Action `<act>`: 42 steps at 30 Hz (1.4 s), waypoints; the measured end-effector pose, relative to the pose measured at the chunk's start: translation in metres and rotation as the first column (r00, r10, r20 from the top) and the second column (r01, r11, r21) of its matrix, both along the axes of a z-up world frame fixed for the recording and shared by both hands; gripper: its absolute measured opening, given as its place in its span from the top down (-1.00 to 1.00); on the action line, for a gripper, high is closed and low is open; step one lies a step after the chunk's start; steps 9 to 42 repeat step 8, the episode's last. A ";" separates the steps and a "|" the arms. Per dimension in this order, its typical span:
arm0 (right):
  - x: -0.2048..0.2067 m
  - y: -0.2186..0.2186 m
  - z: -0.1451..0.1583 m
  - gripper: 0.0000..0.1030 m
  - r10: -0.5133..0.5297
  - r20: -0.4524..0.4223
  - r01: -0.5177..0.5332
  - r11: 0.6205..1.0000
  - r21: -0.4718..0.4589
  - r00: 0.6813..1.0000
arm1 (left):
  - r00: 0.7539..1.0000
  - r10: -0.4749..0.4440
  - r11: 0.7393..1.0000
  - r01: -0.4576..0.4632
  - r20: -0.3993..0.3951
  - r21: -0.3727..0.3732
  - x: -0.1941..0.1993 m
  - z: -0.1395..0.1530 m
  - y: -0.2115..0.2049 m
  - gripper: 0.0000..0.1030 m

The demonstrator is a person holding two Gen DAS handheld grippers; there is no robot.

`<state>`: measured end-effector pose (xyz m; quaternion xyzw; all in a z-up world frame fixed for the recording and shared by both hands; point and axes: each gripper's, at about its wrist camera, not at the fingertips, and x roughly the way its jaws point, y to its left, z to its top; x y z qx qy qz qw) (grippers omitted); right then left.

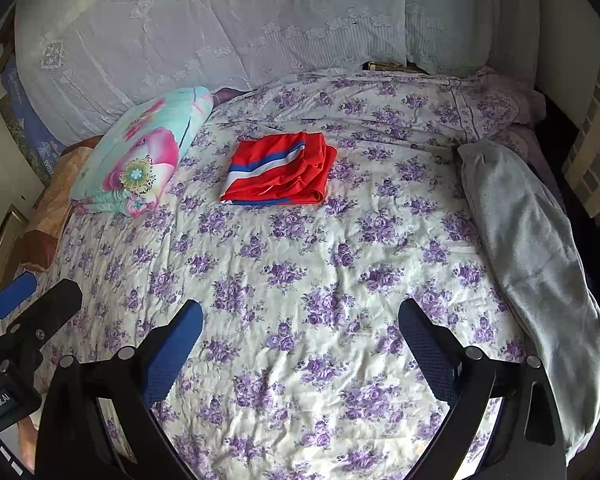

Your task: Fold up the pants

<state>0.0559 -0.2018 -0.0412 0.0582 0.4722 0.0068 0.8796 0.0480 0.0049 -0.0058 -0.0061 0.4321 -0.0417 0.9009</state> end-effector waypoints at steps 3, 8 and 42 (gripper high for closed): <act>0.000 0.000 0.000 -0.92 -0.001 0.000 0.001 1.000 0.000 1.000 | 1.000 0.004 1.000 -0.004 -0.002 -0.001 0.002 -0.001 0.000 -0.90; 0.002 -0.001 0.000 -0.92 0.003 -0.002 -0.003 1.000 0.001 1.000 | 1.000 0.004 1.000 -0.004 -0.016 -0.003 0.007 -0.003 0.000 -0.90; 0.002 -0.001 0.000 -0.92 0.003 -0.002 -0.003 1.000 0.001 1.000 | 1.000 0.004 1.000 -0.004 -0.016 -0.003 0.007 -0.003 0.000 -0.90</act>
